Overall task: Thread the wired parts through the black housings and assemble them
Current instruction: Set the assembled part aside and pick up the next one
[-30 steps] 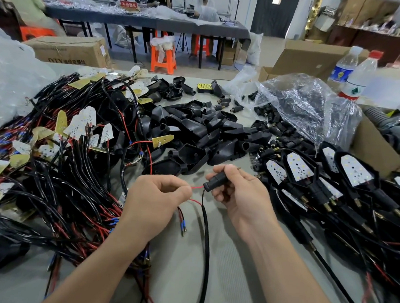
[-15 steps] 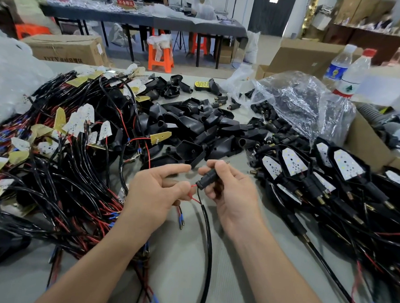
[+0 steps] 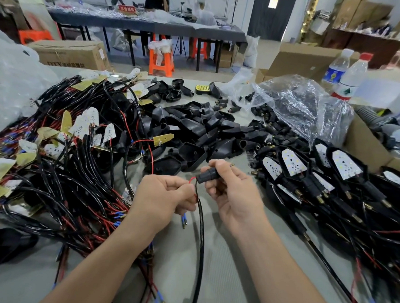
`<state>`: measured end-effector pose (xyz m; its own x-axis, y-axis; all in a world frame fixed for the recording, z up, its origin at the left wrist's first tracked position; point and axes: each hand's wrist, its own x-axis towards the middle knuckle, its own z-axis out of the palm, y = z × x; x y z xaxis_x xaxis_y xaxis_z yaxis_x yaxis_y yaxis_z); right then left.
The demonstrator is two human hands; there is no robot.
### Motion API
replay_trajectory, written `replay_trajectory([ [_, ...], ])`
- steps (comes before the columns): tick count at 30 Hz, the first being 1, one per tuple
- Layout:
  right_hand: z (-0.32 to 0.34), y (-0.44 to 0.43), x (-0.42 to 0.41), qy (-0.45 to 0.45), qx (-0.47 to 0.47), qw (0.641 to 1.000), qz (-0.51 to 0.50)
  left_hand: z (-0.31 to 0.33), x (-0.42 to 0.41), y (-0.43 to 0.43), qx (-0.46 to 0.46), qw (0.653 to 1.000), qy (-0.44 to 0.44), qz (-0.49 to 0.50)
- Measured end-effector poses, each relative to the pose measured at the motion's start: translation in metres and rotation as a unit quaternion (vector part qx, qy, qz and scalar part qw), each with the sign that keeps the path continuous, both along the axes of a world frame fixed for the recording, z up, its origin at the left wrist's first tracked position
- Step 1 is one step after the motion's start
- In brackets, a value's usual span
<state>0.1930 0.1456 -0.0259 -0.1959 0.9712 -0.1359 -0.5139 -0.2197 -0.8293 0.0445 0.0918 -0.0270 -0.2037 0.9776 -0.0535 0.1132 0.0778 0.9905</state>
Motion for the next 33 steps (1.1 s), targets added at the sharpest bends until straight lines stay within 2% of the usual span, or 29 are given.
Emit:
replay_trajectory([
  [2, 0.0, -0.001, 0.0, -0.03, 0.011, 1.0, -0.001, -0.002, -0.001, -0.001, 0.011, 0.999, 0.039, 0.018],
  [4, 0.0, 0.0, 0.002, -0.064, 0.024, 0.998, -0.008, -0.002, 0.0, -0.004, 0.035, 0.985, 0.167, 0.034],
  [8, -0.002, -0.001, 0.001, -0.101, 0.059, 0.993, -0.01, 0.0, 0.006, -0.011, 0.071, 0.92, 0.383, 0.028],
  [10, -0.003, -0.005, -0.002, -0.131, 0.086, 0.988, 0.012, 0.0, 0.007, -0.011, 0.074, 0.888, 0.452, 0.034],
  [12, -0.002, -0.005, -0.004, -0.141, 0.092, 0.986, 0.013, 0.0, 0.007, -0.011, 0.083, 0.892, 0.443, 0.032],
  [16, 0.001, 0.002, 0.001, -0.053, 0.047, 0.997, -0.034, 0.007, 0.008, -0.011, 0.077, 0.966, 0.248, 0.021],
  [18, 0.0, 0.004, 0.001, -0.013, 0.024, 0.999, -0.034, 0.01, 0.011, -0.01, 0.056, 0.976, 0.212, 0.009],
  [21, -0.002, 0.003, -0.002, -0.014, 0.018, 0.999, -0.026, 0.01, 0.013, -0.009, 0.028, 0.985, 0.168, 0.006],
  [23, -0.003, 0.002, -0.003, -0.043, 0.035, 0.998, -0.023, 0.004, 0.012, -0.008, 0.025, 0.984, 0.177, 0.018],
  [27, -0.004, -0.002, -0.006, -0.117, 0.079, 0.99, 0.027, -0.002, 0.013, -0.009, 0.035, 0.967, 0.251, 0.036],
  [29, -0.003, -0.002, -0.006, -0.125, 0.082, 0.988, 0.048, -0.003, 0.014, -0.009, 0.031, 0.967, 0.251, 0.025],
  [33, -0.001, 0.001, -0.001, -0.115, 0.065, 0.988, 0.076, 0.002, 0.015, -0.009, 0.093, 0.955, 0.281, 0.006],
])
